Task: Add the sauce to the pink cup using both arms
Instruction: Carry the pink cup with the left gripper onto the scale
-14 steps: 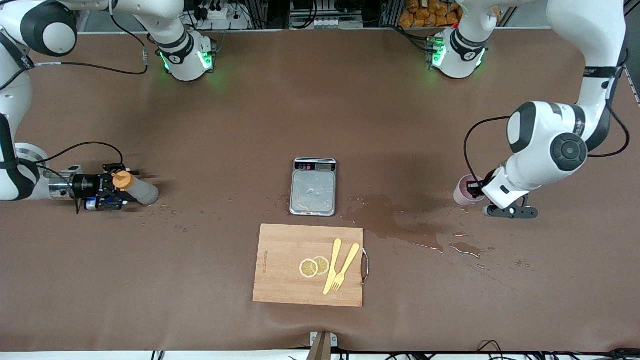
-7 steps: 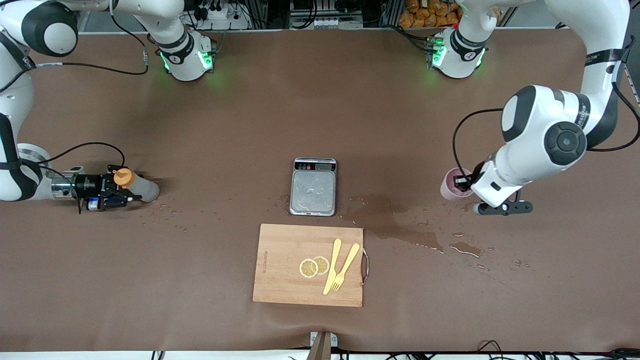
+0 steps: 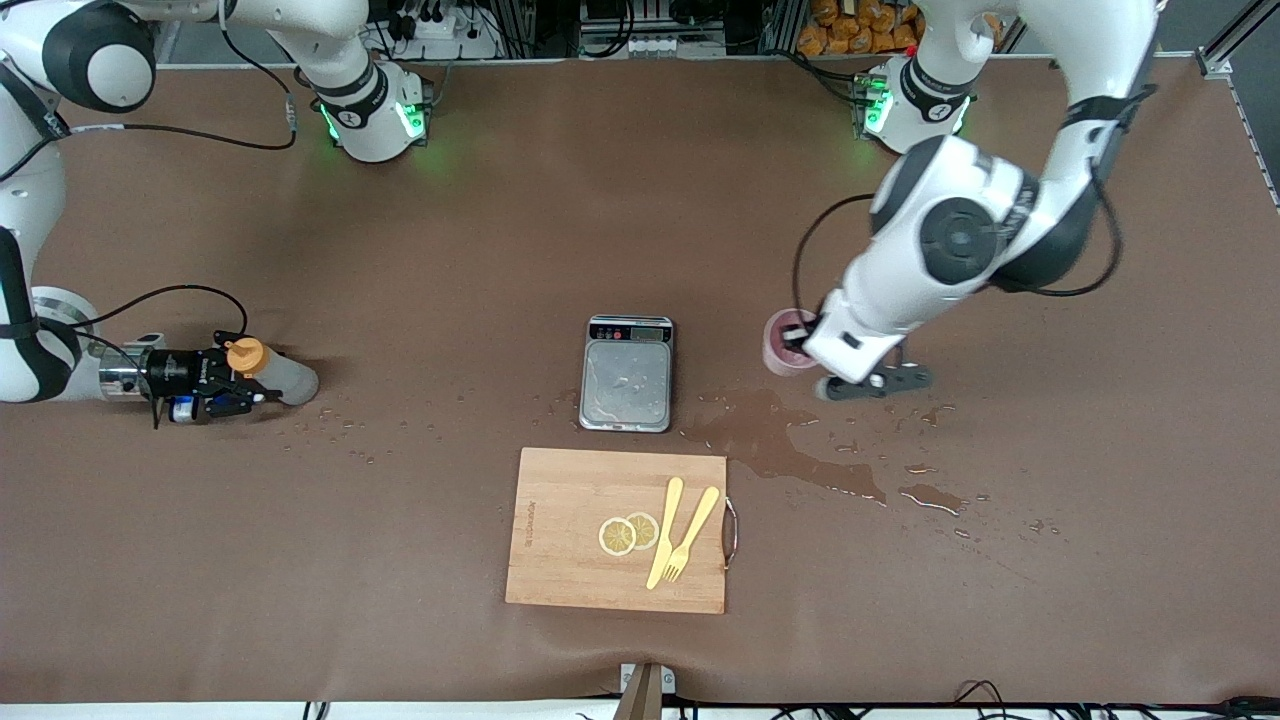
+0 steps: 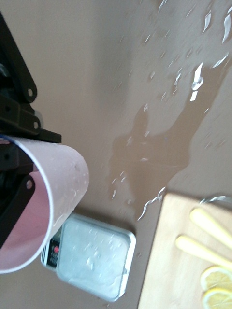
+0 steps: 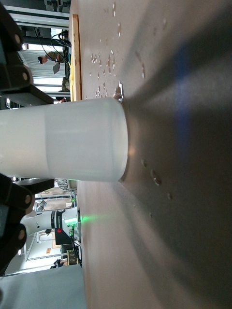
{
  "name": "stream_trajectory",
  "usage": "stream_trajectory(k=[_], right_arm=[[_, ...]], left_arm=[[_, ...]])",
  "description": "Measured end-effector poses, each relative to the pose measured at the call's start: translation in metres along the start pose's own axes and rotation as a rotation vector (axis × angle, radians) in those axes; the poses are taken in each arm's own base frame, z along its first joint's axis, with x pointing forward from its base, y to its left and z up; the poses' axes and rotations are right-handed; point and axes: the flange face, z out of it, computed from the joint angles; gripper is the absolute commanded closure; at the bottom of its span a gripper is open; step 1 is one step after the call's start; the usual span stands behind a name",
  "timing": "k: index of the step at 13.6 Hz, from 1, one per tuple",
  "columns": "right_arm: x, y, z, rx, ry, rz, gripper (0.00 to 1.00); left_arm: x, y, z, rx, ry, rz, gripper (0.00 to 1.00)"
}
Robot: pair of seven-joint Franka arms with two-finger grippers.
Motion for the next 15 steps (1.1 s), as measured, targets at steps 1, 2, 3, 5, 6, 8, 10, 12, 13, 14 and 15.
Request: stream_trajectory(k=[1,2,3,5,6,8,10,12,13,14,15], right_arm=[[-0.002,-0.001,-0.002,0.002,0.005,-0.004,0.46],[-0.003,-0.002,-0.004,0.004,0.008,-0.007,0.47],[-0.005,-0.003,-0.005,0.005,0.011,-0.008,0.50],[-0.007,-0.004,-0.007,0.007,0.014,-0.007,0.50],[-0.009,-0.005,-0.008,0.008,0.016,-0.002,0.50],[-0.018,-0.009,-0.012,0.011,0.025,0.018,0.50],[-0.038,-0.018,-0.015,0.005,0.045,0.022,0.50],[-0.059,-0.027,-0.015,-0.009,0.072,0.034,0.50],[-0.071,-0.032,-0.013,-0.017,0.092,0.046,0.50],[-0.081,-0.037,-0.013,-0.025,0.119,0.054,0.50],[-0.093,-0.042,-0.014,-0.034,0.159,0.061,0.50]], left_arm=[[-0.011,0.023,0.013,0.002,-0.016,-0.013,1.00],[-0.020,0.044,0.025,0.001,-0.029,-0.026,1.00],[-0.027,0.062,0.035,-0.004,-0.037,-0.041,1.00],[-0.028,0.083,0.050,-0.022,-0.045,-0.079,1.00],[-0.028,0.093,0.059,-0.035,-0.045,-0.093,1.00],[-0.036,0.117,0.086,-0.061,-0.039,-0.116,1.00],[-0.050,0.139,0.112,-0.064,-0.015,-0.132,1.00],[-0.053,0.151,0.128,-0.075,0.019,-0.148,1.00],[-0.051,0.154,0.135,-0.080,0.040,-0.154,1.00],[-0.049,0.155,0.141,-0.080,0.060,-0.158,1.00],[-0.047,0.156,0.148,-0.077,0.078,-0.163,1.00]])
